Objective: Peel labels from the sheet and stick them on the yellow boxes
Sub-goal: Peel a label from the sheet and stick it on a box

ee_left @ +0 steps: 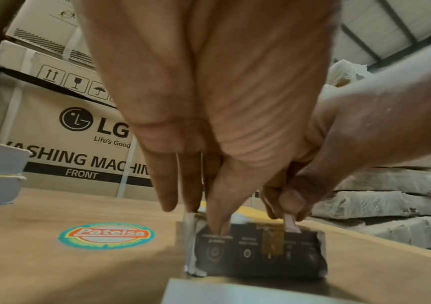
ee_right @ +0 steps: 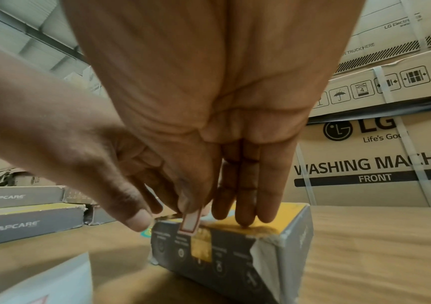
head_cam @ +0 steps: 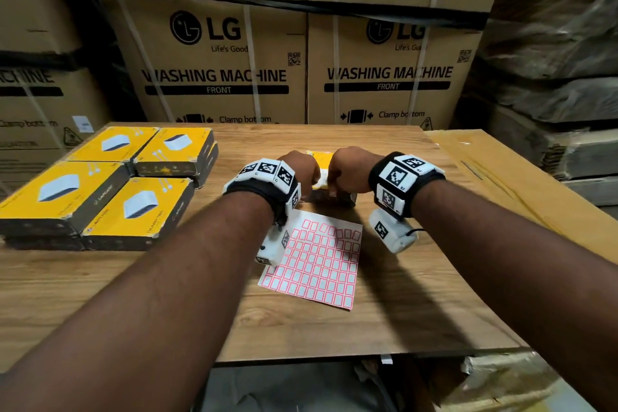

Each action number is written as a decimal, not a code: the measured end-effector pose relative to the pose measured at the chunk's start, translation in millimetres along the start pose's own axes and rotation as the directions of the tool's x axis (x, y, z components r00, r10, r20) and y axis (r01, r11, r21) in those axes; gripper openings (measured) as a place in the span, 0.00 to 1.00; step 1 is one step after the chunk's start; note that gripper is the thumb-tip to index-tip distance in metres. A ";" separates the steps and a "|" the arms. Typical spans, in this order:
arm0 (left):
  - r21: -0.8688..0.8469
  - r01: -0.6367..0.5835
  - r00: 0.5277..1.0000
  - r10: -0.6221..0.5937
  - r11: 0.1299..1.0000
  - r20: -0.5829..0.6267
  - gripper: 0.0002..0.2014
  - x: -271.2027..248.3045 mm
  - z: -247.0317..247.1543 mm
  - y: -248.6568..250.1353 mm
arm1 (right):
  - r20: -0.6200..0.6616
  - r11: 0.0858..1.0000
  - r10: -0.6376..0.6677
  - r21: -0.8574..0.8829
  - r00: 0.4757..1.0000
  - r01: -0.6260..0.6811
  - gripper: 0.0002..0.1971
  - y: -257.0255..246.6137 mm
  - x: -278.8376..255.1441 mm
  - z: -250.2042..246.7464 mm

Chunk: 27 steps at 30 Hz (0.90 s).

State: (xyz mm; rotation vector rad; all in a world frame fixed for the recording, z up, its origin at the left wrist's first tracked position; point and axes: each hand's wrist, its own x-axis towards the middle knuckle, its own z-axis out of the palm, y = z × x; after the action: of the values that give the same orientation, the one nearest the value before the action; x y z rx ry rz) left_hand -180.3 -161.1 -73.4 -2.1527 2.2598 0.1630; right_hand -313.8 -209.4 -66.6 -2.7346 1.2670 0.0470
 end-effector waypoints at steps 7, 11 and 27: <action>-0.045 -0.007 1.000 0.008 0.999 0.014 0.16 -2.4 -3.9 -7.6 | -0.040 0.997 0.006 -0.070 0.999 -0.009 0.11 -10.6 5.2 6.1; -0.007 -0.039 0.999 0.039 0.999 0.002 0.18 -4.9 -4.8 -7.7 | -0.091 0.997 0.014 -0.071 0.996 -0.021 0.09 -9.0 5.4 8.3; -0.001 -0.034 0.999 0.034 0.999 -0.020 0.15 3.6 -3.5 -5.3 | -0.183 0.981 -0.005 -0.189 0.983 -0.031 0.08 -9.9 4.7 17.4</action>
State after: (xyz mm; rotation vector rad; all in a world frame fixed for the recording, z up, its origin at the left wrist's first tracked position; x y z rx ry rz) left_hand -174.9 -165.2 -70.6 -2.1272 2.3084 0.1449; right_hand -302.7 -204.4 -83.2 -2.9531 1.3947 -0.0885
